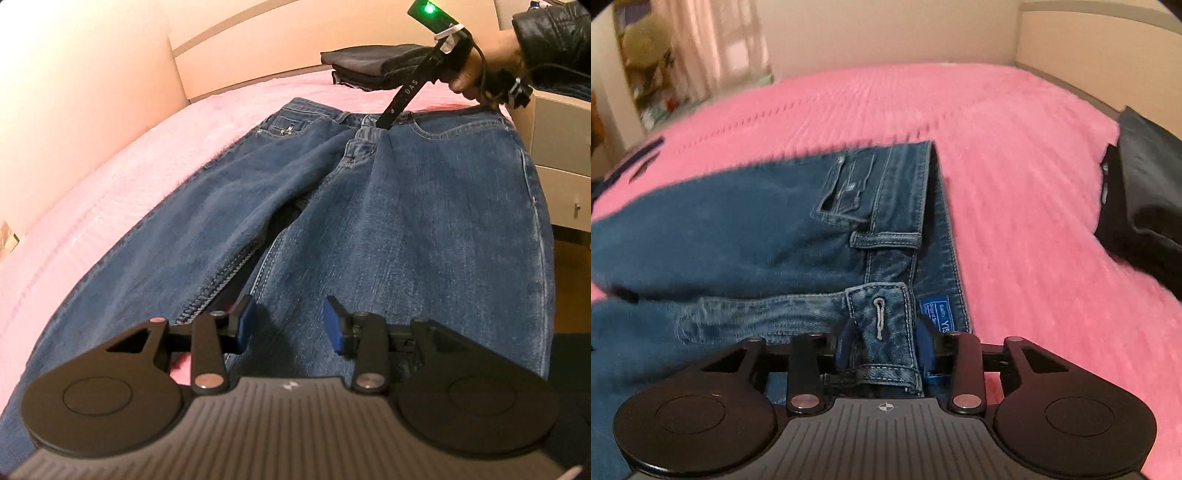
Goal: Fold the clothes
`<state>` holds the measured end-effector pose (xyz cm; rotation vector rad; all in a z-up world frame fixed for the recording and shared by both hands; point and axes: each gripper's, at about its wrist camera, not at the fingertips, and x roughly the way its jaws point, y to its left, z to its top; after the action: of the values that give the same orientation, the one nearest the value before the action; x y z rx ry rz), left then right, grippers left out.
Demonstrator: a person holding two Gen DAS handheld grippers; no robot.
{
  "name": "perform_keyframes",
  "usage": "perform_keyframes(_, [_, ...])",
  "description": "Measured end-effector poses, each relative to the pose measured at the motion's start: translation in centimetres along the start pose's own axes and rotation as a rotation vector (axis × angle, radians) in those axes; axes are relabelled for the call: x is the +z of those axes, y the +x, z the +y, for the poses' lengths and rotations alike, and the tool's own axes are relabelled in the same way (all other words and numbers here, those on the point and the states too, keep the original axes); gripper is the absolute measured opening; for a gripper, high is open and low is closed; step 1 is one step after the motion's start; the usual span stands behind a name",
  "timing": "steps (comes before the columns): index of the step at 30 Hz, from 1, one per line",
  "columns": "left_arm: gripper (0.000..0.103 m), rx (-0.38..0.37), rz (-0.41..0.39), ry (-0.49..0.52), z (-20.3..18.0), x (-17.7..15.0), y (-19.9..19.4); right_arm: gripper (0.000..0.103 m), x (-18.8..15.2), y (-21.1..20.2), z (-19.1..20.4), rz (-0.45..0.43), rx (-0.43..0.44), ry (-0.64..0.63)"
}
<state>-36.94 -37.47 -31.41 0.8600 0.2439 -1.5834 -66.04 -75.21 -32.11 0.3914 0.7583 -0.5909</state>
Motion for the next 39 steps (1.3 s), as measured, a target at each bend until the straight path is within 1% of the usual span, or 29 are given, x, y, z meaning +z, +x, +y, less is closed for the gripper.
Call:
perform_keyframes(1, [0.036,0.002,0.001,-0.005,0.1,-0.1,-0.3,0.064,-0.2,-0.4,0.1,-0.007,-0.021,-0.001])
perform_keyframes(2, [0.037,0.003,0.002,-0.011,0.2,-0.3,-0.6,0.074,-0.4,-1.0,0.6,-0.015,-0.062,-0.023])
perform_keyframes(3, [0.037,0.008,0.006,-0.016,0.3,-0.4,-0.8,0.077,-0.6,-1.6,1.0,-0.022,-0.102,-0.046])
perform_keyframes(4, [0.037,0.017,0.012,-0.018,0.4,-0.7,-1.0,0.077,-0.9,-2.5,1.6,-0.041,-0.128,-0.059])
perform_keyframes(6, [0.037,0.039,0.019,-0.029,0.6,-1.3,-1.8,0.077,-1.7,-4.8,2.8,-0.111,-0.133,-0.056])
perform_keyframes(7, [0.037,0.051,0.019,-0.042,0.7,-1.7,-2.4,0.077,-2.3,-6.0,3.6,-0.147,-0.126,-0.049])
perform_keyframes(9, [0.037,0.077,0.021,-0.077,1.1,-2.5,-3.8,0.077,-4.2,-8.2,5.8,-0.214,-0.071,-0.018])
perform_keyframes(10, [0.037,0.092,0.028,-0.104,1.4,-3.3,-4.5,0.077,-5.4,-8.7,6.9,-0.222,-0.027,-0.006])
perform_keyframes(13, [0.037,0.135,0.073,-0.196,2.7,-6.2,-6.6,0.077,-8.8,-7.9,9.3,-0.159,0.073,0.014])
perform_keyframes(15, [0.037,0.164,0.112,-0.262,3.7,-8.6,-8.0,0.077,-10.5,-6.5,9.6,-0.066,0.043,0.036])
perform_keyframes(16, [0.037,0.178,0.132,-0.295,4.2,-9.8,-8.8,0.077,-11.1,-6.2,9.7,-0.046,0.022,0.05])
perform_keyframes(19, [0.04,0.243,0.154,-0.401,5.7,-13.2,-12.1,0.077,-11.2,-7.8,10.5,-0.076,-0.008,0.096])
perform_keyframes(21, [0.041,0.305,0.182,-0.453,6.6,-15.6,-14.6,0.078,-11.1,-9.1,12.2,-0.105,-0.02,0.078])
perform_keyframes(22, [0.041,0.336,0.203,-0.468,6.9,-16.8,-15.7,0.087,-11.0,-9.7,13.1,-0.117,-0.027,0.062])
perform_keyframes(23, [0.041,0.368,0.225,-0.481,7.2,-18.1,-16.7,0.092,-11.1,-10.2,14.0,-0.125,-0.032,0.045])
perform_keyframes(24, [0.041,0.4,0.248,-0.493,7.4,-19.3,-17.8,0.096,-11.4,-10.4,15.0,-0.128,-0.037,0.026])
perform_keyframes(25, [0.041,0.433,0.28,-0.514,7.8,-20.9,-18.9,0.096,-11.6,-10.5,16.0,-0.129,-0.055,0.005])
perform_keyframes(27, [0.041,0.499,0.339,-0.565,8.5,-23.9,-21.3,0.096,-11.8,-10.7,17.8,-0.141,-0.134,-0.045])
perform_keyframes(28, [0.041,0.529,0.359,-0.592,8.8,-25.2,-22.5,0.096,-12.0,-10.9,18.8,-0.162,-0.201,-0.08])
perform_keyframes(29, [0.041,0.559,0.378,-0.62,9.1,-26.6,-23.7,0.096,-12.2,-11.2,19.9,-0.187,-0.248,-0.12])
perform_keyframes(30, [0.042,0.585,0.382,-0.655,9.4,-27.7,-24.9,0.096,-12.4,-11.5,20.9,-0.218,-0.263,-0.166])
perform_keyframes(31, [0.042,0.601,0.381,-0.69,9.7,-28.5,-26.1,0.096,-12.6,-11.8,21.8,-0.242,-0.254,-0.195])
perform_keyframes(32, [0.041,0.616,0.38,-0.723,10.0,-29.4,-27.2,0.096,-12.8,-11.9,22.4,-0.248,-0.199,-0.188])
perform_keyframes(34, [0.041,0.637,0.388,-0.745,10.2,-30.2,-28.0,0.096,-13.1,-11.2,22.9,-0.225,-0.079,-0.14])
perform_keyframes(35, [0.041,0.635,0.385,-0.743,10.1,-30.3,-28.1,0.096,-13.3,-10.4,22.8,-0.191,-0.049,-0.108])
perform_keyframes(36, [0.041,0.631,0.38,-0.739,10.1,-30.3,-28.3,0.096,-13.5,-9.3,22.4,-0.149,-0.029,-0.069])
perform_keyframes(37, [0.041,0.627,0.374,-0.736,10.1,-30.4,-28.4,0.096,-14.0,-8.1,21.6,-0.1,-0.03,-0.017])
perform_keyframes(38, [0.04,0.627,0.36,-0.72,9.9,-29.9,-28.4,0.096,-14.4,-7.6,20.5,-0.077,-0.036,0.033])
perform_keyframes(39, [0.04,0.628,0.342,-0.7,9.7,-29.2,-28.4,0.096,-15.0,-7.6,19.5,-0.087,-0.035,0.075])
